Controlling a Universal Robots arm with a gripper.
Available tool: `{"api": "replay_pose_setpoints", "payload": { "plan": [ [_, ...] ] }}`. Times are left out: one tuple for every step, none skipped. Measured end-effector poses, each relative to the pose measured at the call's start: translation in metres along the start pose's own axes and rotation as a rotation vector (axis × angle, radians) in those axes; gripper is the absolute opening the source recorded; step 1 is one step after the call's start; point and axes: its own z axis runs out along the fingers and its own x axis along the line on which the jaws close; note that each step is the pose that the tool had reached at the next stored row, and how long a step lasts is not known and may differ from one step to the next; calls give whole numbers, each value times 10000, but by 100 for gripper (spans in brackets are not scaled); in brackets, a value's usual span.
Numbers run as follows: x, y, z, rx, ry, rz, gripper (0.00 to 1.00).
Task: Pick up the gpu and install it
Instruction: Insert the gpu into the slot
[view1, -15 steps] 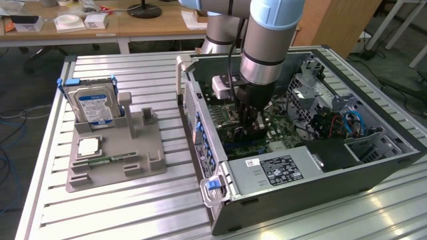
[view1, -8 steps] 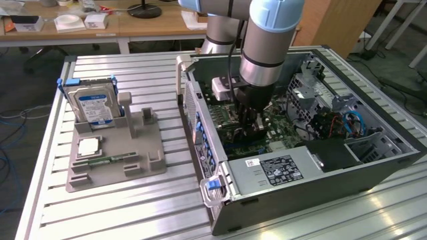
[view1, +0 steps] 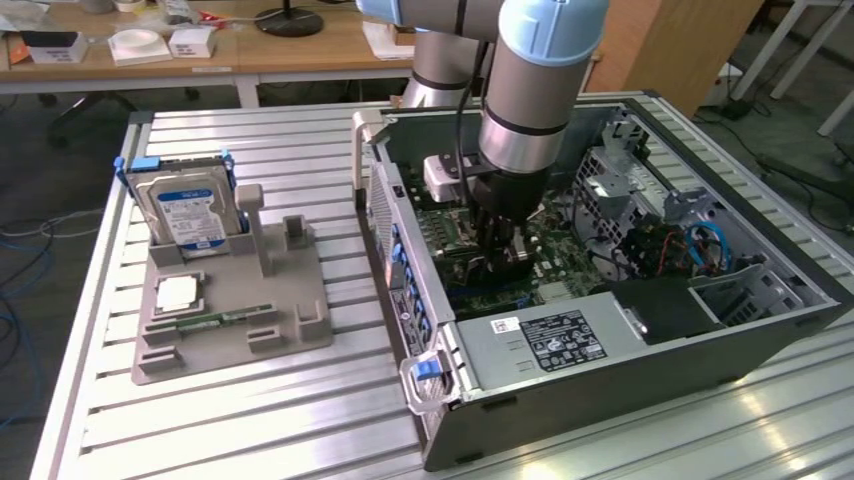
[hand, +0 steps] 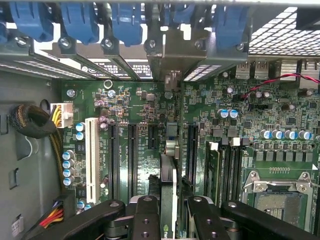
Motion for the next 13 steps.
{"api": "replay_pose_setpoints", "payload": {
  "plan": [
    [0,0,0,0,-1,0,26],
    [0,0,0,0,0,0,26],
    [0,0,3,-1,1,0,26],
    [-1,0,12,2,-2,0,26],
    [-1,0,24,7,-4,-1,26],
    [0,0,30,1,1,-1,26],
    [0,1,34,-1,2,-1,26],
    [0,1,35,-2,2,-1,26],
    [0,1,35,-2,2,-1,26],
    [0,2,36,-1,1,0,26],
    [0,1,36,-1,1,0,26],
    [0,2,36,-1,1,0,26],
    [0,2,36,-1,0,1,26]
  ]
}}
